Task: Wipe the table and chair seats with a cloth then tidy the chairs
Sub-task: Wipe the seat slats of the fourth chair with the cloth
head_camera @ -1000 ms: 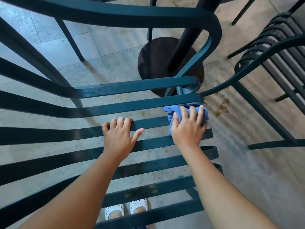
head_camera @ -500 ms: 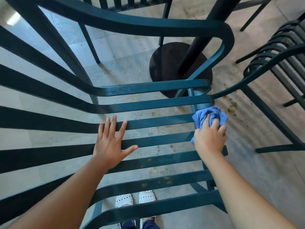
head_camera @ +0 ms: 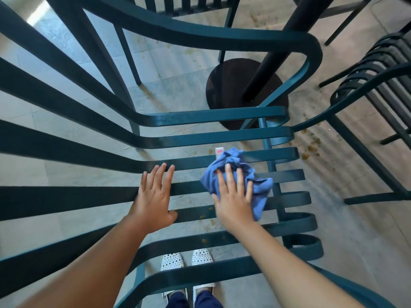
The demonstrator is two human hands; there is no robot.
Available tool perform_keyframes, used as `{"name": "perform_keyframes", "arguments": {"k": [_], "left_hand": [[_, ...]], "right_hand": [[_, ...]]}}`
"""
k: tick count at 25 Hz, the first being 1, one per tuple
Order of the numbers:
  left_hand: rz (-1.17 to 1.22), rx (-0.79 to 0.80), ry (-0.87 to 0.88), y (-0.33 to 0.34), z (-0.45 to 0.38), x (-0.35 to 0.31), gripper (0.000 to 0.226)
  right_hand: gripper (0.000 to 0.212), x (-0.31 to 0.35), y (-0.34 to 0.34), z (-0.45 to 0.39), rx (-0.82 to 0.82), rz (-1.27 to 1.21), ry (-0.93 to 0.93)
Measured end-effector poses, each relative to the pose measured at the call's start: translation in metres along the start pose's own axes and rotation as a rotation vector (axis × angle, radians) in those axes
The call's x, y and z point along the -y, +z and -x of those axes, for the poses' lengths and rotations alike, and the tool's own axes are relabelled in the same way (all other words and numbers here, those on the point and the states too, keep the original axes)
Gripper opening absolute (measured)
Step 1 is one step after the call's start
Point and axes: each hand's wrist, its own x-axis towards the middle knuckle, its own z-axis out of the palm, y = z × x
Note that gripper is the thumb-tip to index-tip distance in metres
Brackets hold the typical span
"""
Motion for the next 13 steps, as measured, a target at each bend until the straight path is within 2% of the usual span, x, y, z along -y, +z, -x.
{"name": "perform_keyframes", "arguments": {"k": [4,7,9,11,13], "left_hand": [[-0.03,-0.071,0.037,0.014,0.005,0.002,0.102],[0.034,-0.152,0.041,0.018,0.009,0.005,0.109],[0.125,-0.197,-0.004,0.015,0.014,0.003,0.11],[0.133,-0.225,-0.024,0.015,0.018,-0.002,0.106],[0.117,-0.215,-0.047,0.019,0.019,-0.003,0.097]], "right_hand": [[0.061,0.067,0.006,-0.001,0.047,-0.095,-0.134],[0.07,0.094,0.008,-0.009,0.159,-0.08,-0.38],[0.066,0.094,0.001,-0.011,0.191,-0.126,-0.492],[0.054,0.083,0.0,-0.012,0.169,-0.158,-0.516],[0.05,0.065,0.004,-0.01,0.129,-0.158,-0.425]]}}
